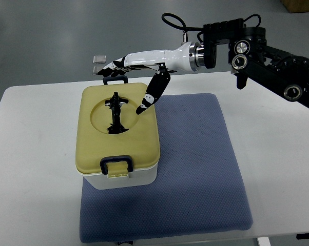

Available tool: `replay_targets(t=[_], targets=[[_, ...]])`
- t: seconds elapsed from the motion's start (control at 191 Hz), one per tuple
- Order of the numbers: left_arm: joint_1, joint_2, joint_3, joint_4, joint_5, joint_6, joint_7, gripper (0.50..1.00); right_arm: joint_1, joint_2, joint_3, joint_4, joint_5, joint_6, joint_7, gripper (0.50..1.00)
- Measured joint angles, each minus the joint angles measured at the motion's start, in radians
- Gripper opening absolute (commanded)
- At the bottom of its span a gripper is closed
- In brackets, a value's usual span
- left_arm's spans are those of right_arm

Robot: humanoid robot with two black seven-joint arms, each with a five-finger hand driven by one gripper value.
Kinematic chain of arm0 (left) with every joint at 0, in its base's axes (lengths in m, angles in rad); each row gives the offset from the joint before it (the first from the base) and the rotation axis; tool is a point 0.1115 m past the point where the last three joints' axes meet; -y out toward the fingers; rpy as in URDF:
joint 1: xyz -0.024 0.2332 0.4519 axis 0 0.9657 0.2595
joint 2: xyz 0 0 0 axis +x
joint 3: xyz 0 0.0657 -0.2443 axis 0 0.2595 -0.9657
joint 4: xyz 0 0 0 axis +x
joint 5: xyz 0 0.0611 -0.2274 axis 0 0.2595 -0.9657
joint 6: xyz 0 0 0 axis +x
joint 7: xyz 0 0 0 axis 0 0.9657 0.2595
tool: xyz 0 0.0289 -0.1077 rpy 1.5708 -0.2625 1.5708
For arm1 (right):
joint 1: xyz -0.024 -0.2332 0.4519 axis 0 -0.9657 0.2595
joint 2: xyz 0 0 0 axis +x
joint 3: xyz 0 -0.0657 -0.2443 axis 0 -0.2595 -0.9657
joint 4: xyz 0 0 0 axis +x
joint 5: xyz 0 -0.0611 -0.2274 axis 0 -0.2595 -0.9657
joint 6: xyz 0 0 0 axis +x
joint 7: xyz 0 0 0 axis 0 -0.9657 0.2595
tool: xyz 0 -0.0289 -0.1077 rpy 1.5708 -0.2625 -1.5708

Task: Open white storage box with right hand
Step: 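Lower the right hand onto the black handle of the yellow lid, then close the right hand's fingers around the black lid handle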

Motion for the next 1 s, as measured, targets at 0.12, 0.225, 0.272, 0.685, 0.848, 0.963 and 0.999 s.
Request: replay_targets(t=[0.12, 0.225, 0.272, 0.685, 0.848, 0.963, 0.999], targets=[[0.0, 0.0, 0.0, 0.001, 0.0, 0.0, 0.0, 1.0, -0.008, 0.017, -0.001, 0.0, -0.037, 0.0, 0.013, 0.964], [0.0, 0.0, 0.0, 0.001, 0.0, 0.0, 0.0, 1.0, -0.026, 0.033, -0.001, 0.0, -0.079, 0.0, 0.022, 0.964], [0.0, 0.0, 0.0, 0.001, 0.0, 0.0, 0.0, 1.0, -0.035, 0.041, -0.001, 0.0, -0.096, 0.0, 0.027, 0.964], [0.0, 0.0, 0.0, 0.001, -0.001, 0.0, 0.0, 1.0, -0.066, 0.087, -0.002, -0.001, -0.195, -0.089, 0.079, 0.962], [0.0, 0.0, 0.001, -0.002, -0.001, 0.0, 0.0, 1.0, -0.071, 0.097, -0.003, -0.005, -0.198, -0.159, 0.079, 0.96], [0.0, 0.0, 0.001, -0.002, -0.001, 0.0, 0.0, 1.0, -0.077, 0.102, -0.004, -0.01, -0.218, -0.18, 0.082, 0.958], [0.0, 0.0, 0.001, -0.002, -0.001, 0.0, 0.0, 1.0, -0.081, 0.103, -0.004, -0.011, -0.228, -0.185, 0.085, 0.958]])
